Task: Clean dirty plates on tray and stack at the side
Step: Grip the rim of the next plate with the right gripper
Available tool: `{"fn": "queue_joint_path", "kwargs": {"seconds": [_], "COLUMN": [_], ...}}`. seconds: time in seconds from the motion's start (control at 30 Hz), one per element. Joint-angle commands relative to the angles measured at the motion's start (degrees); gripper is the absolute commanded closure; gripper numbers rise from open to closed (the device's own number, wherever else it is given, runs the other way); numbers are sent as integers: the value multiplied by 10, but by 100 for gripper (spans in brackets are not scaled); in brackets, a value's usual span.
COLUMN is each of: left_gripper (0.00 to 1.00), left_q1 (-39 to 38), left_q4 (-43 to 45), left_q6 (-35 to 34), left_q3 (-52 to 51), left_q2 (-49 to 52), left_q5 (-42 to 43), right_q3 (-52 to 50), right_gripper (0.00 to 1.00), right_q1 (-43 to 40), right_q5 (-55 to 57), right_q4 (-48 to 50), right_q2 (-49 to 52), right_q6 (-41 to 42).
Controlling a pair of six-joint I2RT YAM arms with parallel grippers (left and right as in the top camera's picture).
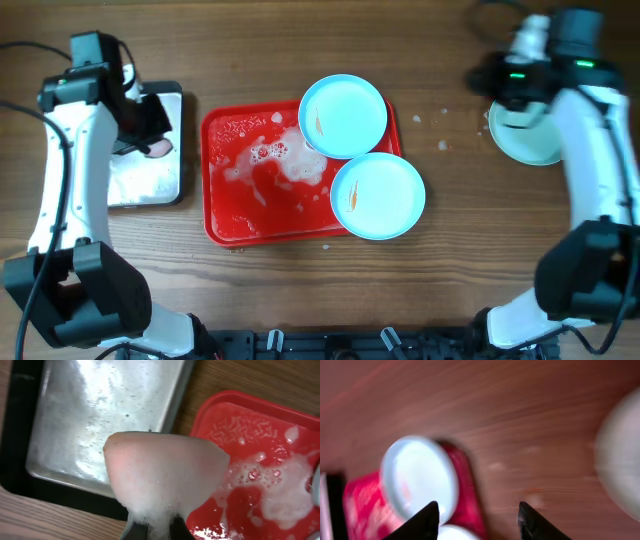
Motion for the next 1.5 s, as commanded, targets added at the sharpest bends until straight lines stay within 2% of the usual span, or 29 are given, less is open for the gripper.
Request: {"fn": "queue_joint_path", "kwargs": {"seconds": [0.0, 0.17, 0.33, 0.53, 1.1, 1.47], "left_gripper": [96, 96, 96, 96, 96, 96], "left_q1": [-10, -10, -10, -10, -10, -10], "left_q4": [1, 1, 1, 1, 0, 1], "left_q6": [-26, -26, -26, -26, -26, -26], "left_q3": [4, 4, 4, 4, 4, 4], "left_q2": [1, 1, 1, 1, 1, 1], "left_q5": [9, 9, 9, 9, 9, 9], "right_q3": [3, 3, 3, 3, -33, -33], "right_gripper": [54, 69, 71, 73, 76, 77], "right_q1": [108, 236, 310, 326, 346, 454], "right_q5": [23, 74, 88, 87, 85, 43], "right_q4": [39, 108, 158, 162, 180, 180], "right_q2": [22, 64, 134, 192, 222, 222], "right_q6": [29, 75, 80, 90, 118, 101]}}
